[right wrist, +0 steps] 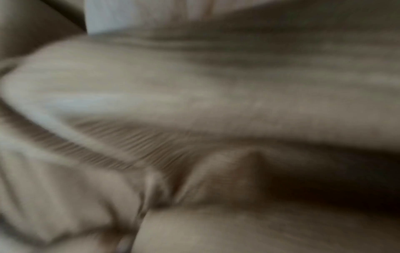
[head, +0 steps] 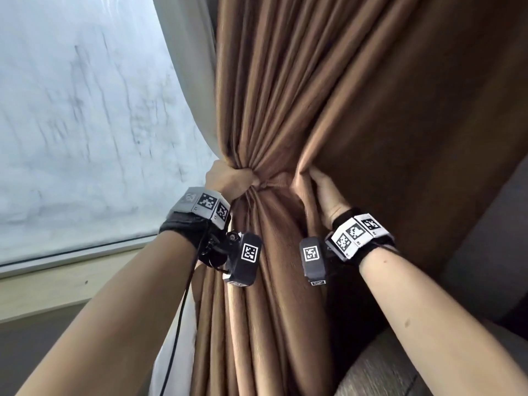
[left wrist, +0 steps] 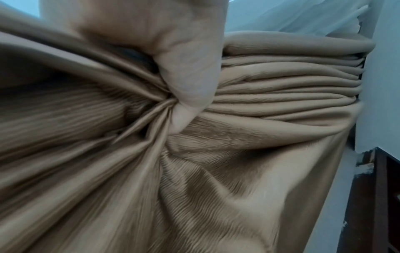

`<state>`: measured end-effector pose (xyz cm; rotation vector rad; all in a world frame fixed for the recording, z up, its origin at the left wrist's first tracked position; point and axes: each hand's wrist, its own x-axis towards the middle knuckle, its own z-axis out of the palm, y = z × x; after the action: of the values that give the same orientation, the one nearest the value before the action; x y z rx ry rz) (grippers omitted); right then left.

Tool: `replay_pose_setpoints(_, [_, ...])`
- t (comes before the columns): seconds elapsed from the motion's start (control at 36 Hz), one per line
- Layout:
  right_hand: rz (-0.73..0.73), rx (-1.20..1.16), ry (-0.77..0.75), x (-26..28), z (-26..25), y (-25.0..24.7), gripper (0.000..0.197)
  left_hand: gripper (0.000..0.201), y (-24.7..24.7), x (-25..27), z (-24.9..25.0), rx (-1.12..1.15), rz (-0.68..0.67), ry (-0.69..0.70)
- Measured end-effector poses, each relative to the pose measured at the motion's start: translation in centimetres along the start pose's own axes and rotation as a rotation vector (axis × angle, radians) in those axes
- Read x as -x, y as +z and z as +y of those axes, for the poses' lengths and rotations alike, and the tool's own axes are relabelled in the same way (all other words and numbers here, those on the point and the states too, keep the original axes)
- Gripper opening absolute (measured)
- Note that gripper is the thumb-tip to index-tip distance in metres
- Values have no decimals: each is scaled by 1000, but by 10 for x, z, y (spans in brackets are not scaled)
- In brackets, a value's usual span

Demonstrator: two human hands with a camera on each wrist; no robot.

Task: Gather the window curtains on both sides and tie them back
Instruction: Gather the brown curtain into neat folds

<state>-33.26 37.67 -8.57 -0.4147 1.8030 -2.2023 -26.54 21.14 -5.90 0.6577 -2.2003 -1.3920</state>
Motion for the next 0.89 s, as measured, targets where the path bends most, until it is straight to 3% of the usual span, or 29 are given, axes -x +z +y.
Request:
replay_pose_setpoints(0.17, [212,138,-250,7,-2,14,24,60,4,11,-3,41,24,11])
replay_pose_setpoints(0.28, [95,-111,-349,22,-1,19,32,62,5,11,-4,53,37,13])
replay_pose_setpoints(0.33, [34,-23,-379,39,-8,21,32,63,5,11,-3,54,31,14])
replay_pose_setpoints(0.42, [111,237,-283,48,-8,24,30,62,5,13,-4,71,6,37])
replay_pose_setpoints(0.56, [230,447,-196,33,0,31,65,64,-2,22,-5,126,-133,129])
replay_pose_setpoints(0.64, [88,440,-184,28,5,45,79,63,-4,28,-7,172,-233,204])
replay_pose_setpoints(0.78, [-182,-23,-100,18,11,64,92,70,-12,26,-10,161,-390,308])
replay_pose_setpoints(0.89, [-238,67,-59,16,1,66,102,78,-17,29,-7,137,-405,387])
